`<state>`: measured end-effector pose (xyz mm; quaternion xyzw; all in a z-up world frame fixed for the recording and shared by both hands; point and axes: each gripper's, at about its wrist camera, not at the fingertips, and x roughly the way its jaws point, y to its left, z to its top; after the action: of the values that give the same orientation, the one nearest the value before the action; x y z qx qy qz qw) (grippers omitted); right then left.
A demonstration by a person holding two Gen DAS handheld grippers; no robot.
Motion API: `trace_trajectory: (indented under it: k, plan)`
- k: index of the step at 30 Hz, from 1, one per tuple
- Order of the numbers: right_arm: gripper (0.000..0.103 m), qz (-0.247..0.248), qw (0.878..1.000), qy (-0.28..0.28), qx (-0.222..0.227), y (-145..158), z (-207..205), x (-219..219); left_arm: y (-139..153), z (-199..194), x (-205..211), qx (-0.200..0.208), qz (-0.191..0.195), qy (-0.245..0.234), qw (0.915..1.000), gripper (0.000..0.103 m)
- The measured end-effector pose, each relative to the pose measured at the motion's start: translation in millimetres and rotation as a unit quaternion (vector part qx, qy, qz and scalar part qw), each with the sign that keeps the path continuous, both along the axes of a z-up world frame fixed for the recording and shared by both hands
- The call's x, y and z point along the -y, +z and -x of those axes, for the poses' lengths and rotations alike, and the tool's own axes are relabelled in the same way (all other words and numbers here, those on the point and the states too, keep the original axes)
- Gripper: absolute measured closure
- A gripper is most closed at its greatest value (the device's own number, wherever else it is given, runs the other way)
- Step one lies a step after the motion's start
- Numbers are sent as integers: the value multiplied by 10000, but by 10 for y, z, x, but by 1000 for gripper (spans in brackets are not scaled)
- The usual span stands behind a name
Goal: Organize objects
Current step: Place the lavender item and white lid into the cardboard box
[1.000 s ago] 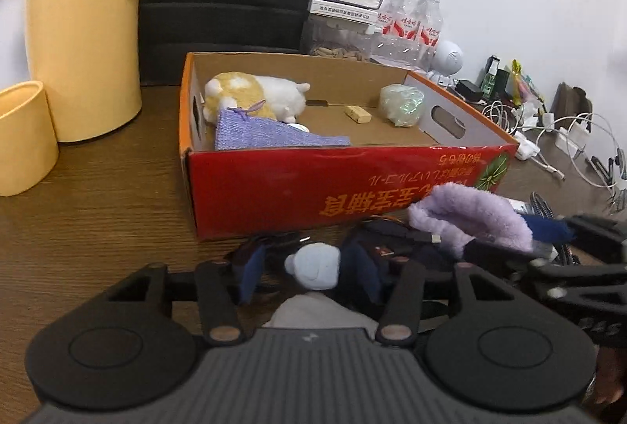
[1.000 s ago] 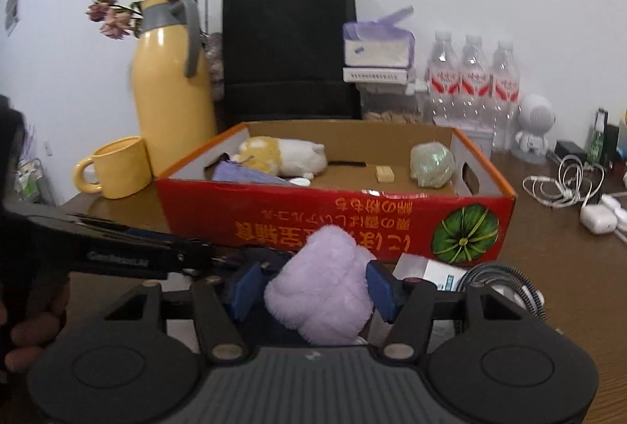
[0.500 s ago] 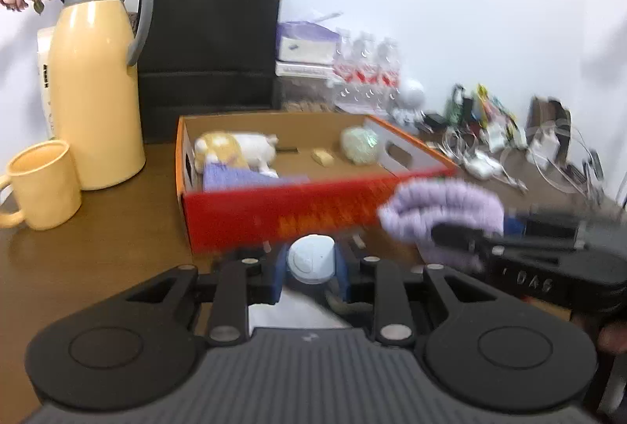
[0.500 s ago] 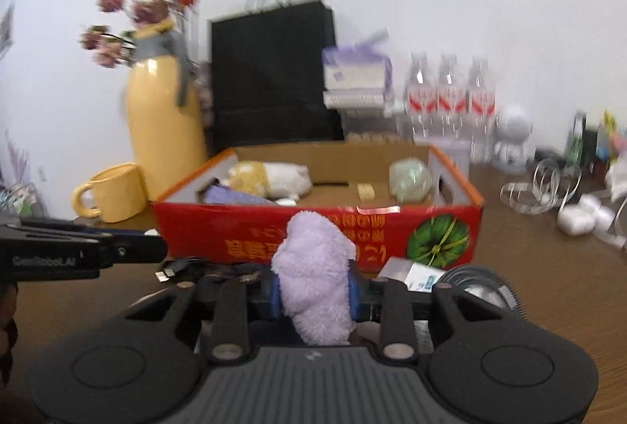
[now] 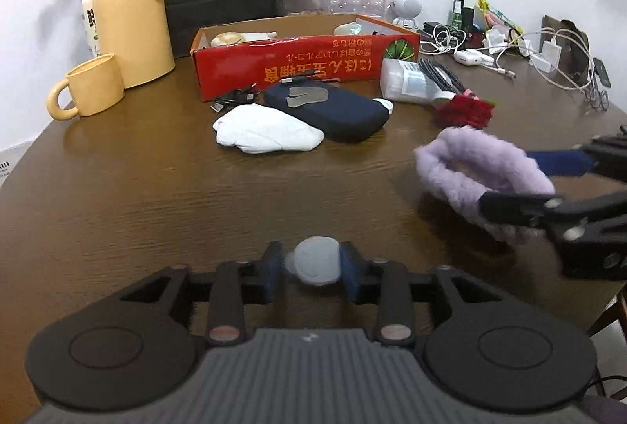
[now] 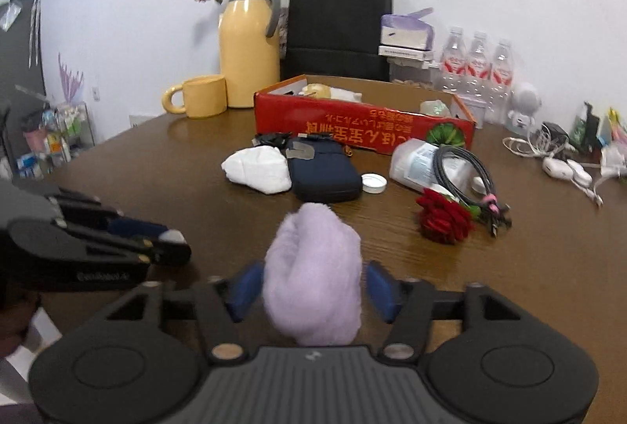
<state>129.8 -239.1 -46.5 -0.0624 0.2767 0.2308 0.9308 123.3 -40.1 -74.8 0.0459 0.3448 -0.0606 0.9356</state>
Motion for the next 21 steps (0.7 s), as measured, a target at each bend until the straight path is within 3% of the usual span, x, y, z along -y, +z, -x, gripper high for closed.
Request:
trace_trajectory:
  k: [2,5,7,8,9,10,11,12,13,17,21]
  plan:
    - [39,-98,9999,-48,4,29,27,53,-9,14,6,66,-95,33,9999,35]
    - [39,-338,9992,-187,-137,17,-5,131,-39,19,10,13,-90,0,10000,38]
    - [39,-478,9984,-212,-232,-8,-46,160,-42,51,-3,12,7,-79,10000,50]
    - [39,-550,9979,-205,-268,-22,-59,171,-36,48,-9,-2,78,-125,9999,64]
    - [39,-611,9975,-187,-298,-32,-74,173,-33,40,-6,-8,137,-170,9998,72]
    - [40,-649,9973,-104,-332,-41,-97,160,-34,29,-2,2,169,-223,9996,73]
    - [43,-639,9972,3,-379,-56,-124,129,-36,17,8,29,154,-261,9995,74]
    - [59,-576,9973,96,-443,-77,-160,89,-36,5,22,38,140,-293,9995,74]
    - [68,-456,9975,126,-532,-99,-208,39,-30,-18,26,18,154,-314,9994,74]
    - [74,-486,9978,9,-452,-23,-314,23,188,-164,-105,232,437,-316,9983,74]
    - [74,-775,9969,-91,108,376,-552,182,629,-691,-287,494,629,-645,9947,74]
